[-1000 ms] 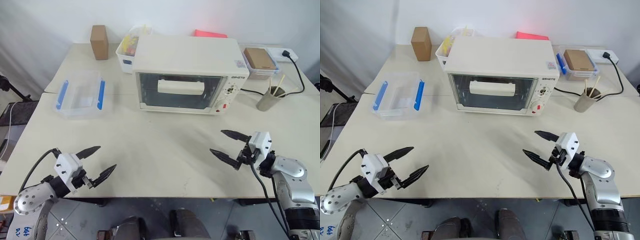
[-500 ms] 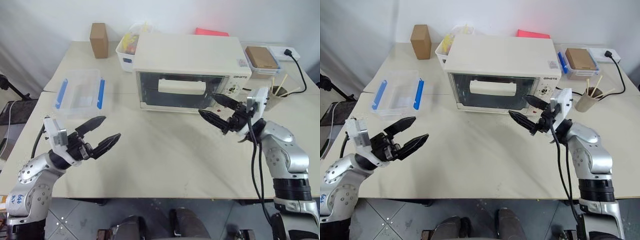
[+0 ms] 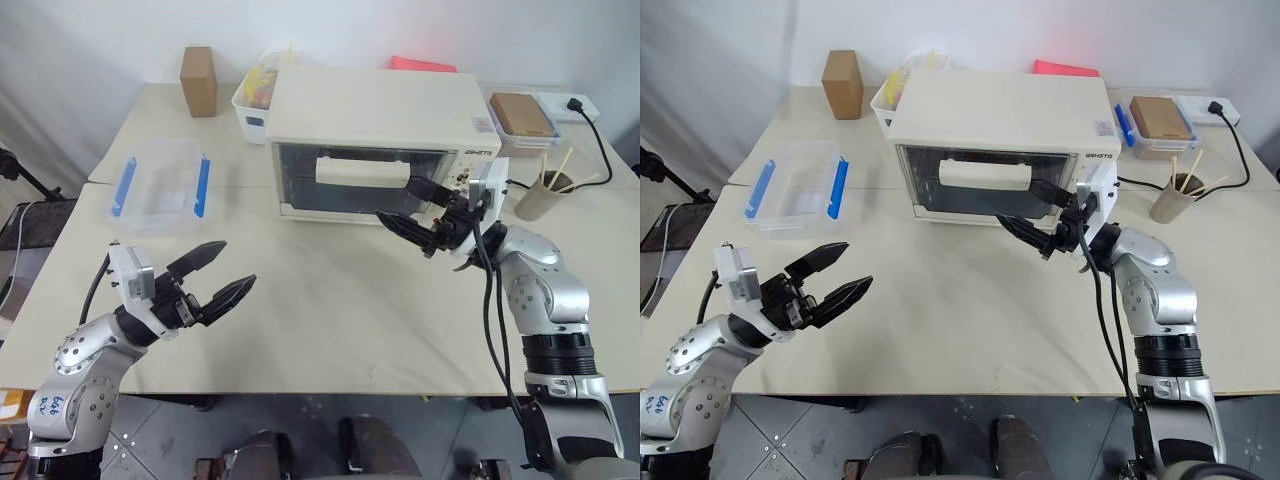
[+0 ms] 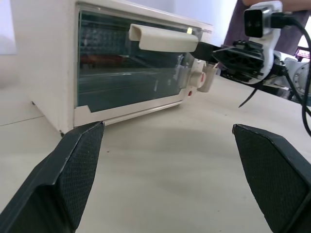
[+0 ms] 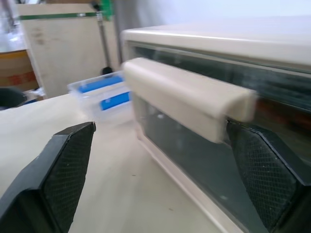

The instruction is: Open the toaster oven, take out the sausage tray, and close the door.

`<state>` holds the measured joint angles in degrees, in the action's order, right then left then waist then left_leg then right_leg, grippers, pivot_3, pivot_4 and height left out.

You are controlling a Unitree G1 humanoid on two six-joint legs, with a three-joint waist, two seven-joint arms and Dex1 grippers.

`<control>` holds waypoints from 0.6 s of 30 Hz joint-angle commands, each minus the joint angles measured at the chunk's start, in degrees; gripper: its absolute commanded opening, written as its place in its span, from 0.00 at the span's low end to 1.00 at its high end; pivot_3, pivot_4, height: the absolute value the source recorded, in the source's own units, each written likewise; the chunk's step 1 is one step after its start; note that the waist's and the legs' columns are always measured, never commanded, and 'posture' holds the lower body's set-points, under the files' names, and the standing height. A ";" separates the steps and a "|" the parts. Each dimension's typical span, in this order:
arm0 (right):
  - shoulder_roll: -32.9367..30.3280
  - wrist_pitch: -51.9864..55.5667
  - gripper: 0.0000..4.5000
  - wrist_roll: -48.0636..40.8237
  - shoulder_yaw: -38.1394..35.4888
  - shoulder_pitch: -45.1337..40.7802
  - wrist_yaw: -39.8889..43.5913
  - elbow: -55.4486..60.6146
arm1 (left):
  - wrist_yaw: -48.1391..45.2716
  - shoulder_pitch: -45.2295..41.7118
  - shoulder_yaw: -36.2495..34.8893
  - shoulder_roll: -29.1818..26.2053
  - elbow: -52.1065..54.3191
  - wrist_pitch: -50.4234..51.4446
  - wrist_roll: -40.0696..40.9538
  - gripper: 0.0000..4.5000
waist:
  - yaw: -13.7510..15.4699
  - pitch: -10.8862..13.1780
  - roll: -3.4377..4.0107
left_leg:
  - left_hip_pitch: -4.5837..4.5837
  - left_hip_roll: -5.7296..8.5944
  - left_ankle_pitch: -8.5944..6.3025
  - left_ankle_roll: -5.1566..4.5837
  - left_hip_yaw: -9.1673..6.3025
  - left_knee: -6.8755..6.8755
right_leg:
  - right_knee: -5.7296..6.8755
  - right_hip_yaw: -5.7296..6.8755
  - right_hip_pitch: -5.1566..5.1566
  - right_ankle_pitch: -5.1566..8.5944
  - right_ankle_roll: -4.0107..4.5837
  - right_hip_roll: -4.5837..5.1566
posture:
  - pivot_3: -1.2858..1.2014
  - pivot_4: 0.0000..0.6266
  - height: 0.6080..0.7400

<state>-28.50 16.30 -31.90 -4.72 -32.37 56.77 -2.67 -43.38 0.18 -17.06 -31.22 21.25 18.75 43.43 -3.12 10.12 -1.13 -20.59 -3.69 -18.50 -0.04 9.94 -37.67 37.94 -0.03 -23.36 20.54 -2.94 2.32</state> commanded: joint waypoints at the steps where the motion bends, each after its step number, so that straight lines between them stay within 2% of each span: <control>1: -1.26 -3.08 0.99 1.05 0.88 0.93 3.85 2.94 | 0.43 -1.74 0.19 0.32 -0.05 -0.32 -0.49 1.00 | -0.03 0.00 0.00 | 0.00 0.00 -0.01 -0.01 0.00 0.00 | -0.01 0.00 0.00 0.00 0.00 0.00 | 0.52 0.24 1.00; 7: -4.11 -15.66 0.99 7.80 3.06 7.40 10.13 2.96 | 0.54 -10.84 0.86 0.35 -6.12 1.11 0.13 1.00 | 0.06 0.00 0.00 | 0.01 0.00 0.00 0.00 0.00 -0.06 | 0.04 0.01 0.01 0.00 0.00 -0.03 | 0.52 0.24 1.00; 11: -3.87 -21.84 1.00 10.11 3.01 9.88 10.59 2.08 | 0.13 -18.29 1.16 2.15 -11.43 1.46 1.10 0.80 | 0.01 0.01 -0.01 | 0.00 0.00 0.00 -0.01 0.03 -0.12 | 0.05 0.00 0.01 -0.01 -0.02 -0.03 | 0.52 0.24 1.00; 18: -3.11 -27.51 1.00 11.97 3.72 9.09 10.07 -1.48 | 2.54 -33.17 3.68 6.00 -25.07 -0.60 -4.66 0.34 | 0.00 0.02 -0.03 | 0.01 -0.01 0.00 -0.01 0.03 -0.32 | 0.24 -0.02 0.01 -0.01 -0.02 -0.06 | 0.52 0.24 1.00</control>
<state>-31.72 -9.12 -20.20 -0.45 -22.10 66.91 -3.82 -41.15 -30.44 -14.04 -25.61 -1.50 19.68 40.47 -3.13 10.14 -1.16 -20.59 -3.71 -18.50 -0.05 9.98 -37.99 38.18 -0.05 -23.36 20.53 -2.96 2.24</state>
